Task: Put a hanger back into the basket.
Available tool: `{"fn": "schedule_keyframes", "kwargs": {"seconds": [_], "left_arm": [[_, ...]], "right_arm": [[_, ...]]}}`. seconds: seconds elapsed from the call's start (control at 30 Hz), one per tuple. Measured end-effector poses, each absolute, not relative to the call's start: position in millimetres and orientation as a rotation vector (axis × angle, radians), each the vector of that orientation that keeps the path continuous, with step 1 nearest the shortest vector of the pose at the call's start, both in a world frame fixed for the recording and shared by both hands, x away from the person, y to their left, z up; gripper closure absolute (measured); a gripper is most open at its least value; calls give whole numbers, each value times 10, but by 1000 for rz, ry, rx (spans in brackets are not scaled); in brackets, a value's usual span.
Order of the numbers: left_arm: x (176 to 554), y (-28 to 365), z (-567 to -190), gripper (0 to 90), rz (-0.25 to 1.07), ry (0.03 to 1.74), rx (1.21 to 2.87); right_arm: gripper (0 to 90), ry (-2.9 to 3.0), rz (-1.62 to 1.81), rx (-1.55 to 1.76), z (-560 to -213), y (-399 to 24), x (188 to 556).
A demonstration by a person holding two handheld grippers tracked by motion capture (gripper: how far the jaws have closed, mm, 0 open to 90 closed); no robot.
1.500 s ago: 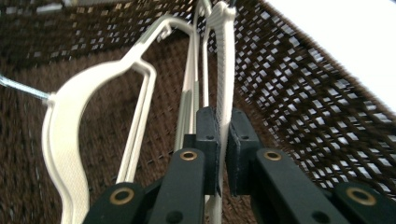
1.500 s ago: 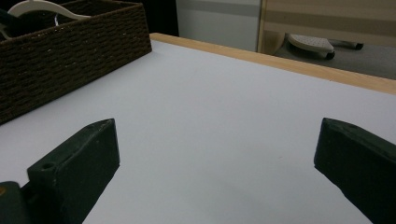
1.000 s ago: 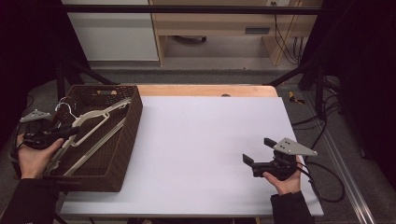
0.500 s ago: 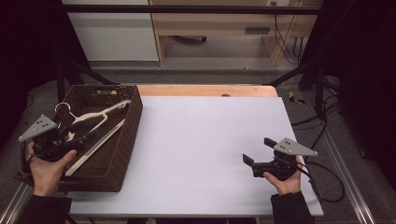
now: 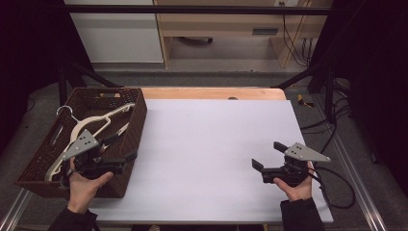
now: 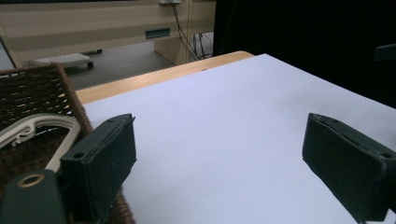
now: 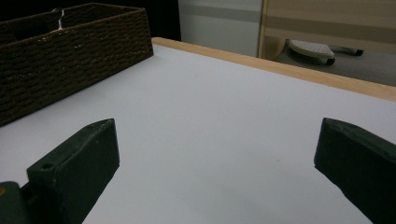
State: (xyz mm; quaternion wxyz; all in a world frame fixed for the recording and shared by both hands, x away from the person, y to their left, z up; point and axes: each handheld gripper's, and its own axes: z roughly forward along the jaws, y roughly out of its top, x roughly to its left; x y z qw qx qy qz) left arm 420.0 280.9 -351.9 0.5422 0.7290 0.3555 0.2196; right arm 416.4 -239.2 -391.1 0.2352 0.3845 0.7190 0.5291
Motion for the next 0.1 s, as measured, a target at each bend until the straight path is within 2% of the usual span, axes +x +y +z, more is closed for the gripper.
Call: {"fn": "schedule_keyframes", "kwargs": {"seconds": [0.1], "left_arm": [[4195,2736,-3565,90,507,831,1751]], "right_arm": [[4,1969,1457,1055,-3910,-2391,4154]]}}
